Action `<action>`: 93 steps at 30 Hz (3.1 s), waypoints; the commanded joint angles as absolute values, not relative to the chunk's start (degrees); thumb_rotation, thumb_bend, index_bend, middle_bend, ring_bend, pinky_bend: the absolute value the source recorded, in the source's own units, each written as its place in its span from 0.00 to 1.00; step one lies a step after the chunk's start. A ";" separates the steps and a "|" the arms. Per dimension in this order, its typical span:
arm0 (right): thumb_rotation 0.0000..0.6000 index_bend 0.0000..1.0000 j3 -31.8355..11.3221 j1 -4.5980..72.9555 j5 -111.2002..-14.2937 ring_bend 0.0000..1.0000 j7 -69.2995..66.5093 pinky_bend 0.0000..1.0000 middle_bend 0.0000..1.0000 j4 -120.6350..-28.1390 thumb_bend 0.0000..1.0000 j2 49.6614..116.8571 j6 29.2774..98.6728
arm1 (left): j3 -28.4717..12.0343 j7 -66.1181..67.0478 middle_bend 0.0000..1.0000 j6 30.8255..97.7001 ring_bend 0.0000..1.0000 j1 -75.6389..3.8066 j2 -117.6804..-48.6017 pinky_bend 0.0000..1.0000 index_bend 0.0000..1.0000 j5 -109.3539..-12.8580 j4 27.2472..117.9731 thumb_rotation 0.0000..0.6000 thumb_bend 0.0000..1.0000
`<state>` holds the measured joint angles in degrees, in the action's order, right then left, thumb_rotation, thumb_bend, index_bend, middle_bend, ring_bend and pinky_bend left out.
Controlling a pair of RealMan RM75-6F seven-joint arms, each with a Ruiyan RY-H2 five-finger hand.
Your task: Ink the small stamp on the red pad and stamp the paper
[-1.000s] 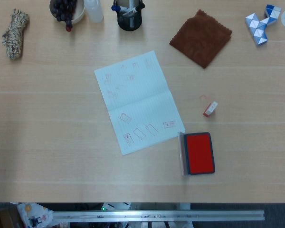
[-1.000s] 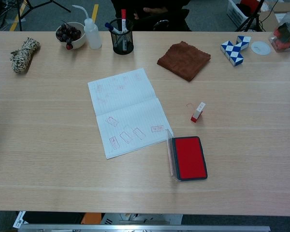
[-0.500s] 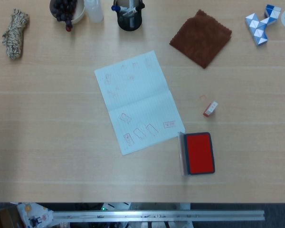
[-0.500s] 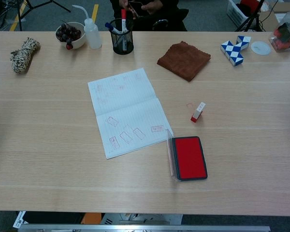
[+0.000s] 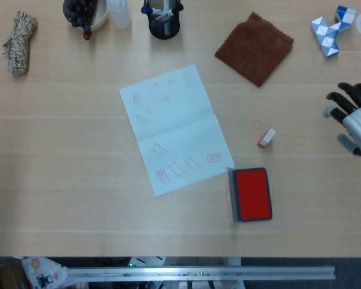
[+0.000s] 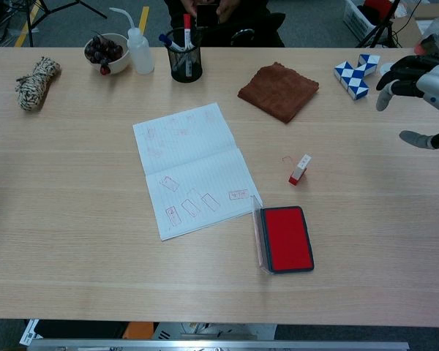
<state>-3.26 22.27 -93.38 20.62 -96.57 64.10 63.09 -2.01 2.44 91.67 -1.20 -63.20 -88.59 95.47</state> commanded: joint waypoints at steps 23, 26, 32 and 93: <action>1.00 0.39 -2.37 32.09 -87.84 0.14 30.14 0.22 0.26 -82.82 0.25 83.04 51.97 | -2.20 0.25 0.12 90.73 0.15 -1.00 -63.14 0.16 0.17 -87.44 94.07 1.00 0.20; 1.00 0.39 -2.17 32.58 -87.60 0.14 30.28 0.22 0.26 -81.68 0.25 84.17 51.68 | -2.15 0.37 0.12 90.41 0.15 -1.07 -63.16 0.16 0.17 -87.32 94.00 1.00 0.20; 1.00 0.39 -1.82 33.53 -86.78 0.14 30.19 0.21 0.26 -79.75 0.25 86.32 50.95 | -2.27 0.43 0.12 90.25 0.15 -1.10 -63.15 0.16 0.17 -87.07 94.00 1.00 0.20; 1.00 0.61 1.43 35.42 -86.19 0.18 25.41 0.22 0.38 -86.80 0.37 82.50 53.59 | -2.44 -0.21 0.11 90.06 0.15 -0.56 -62.95 0.16 0.17 -86.19 93.41 1.00 0.20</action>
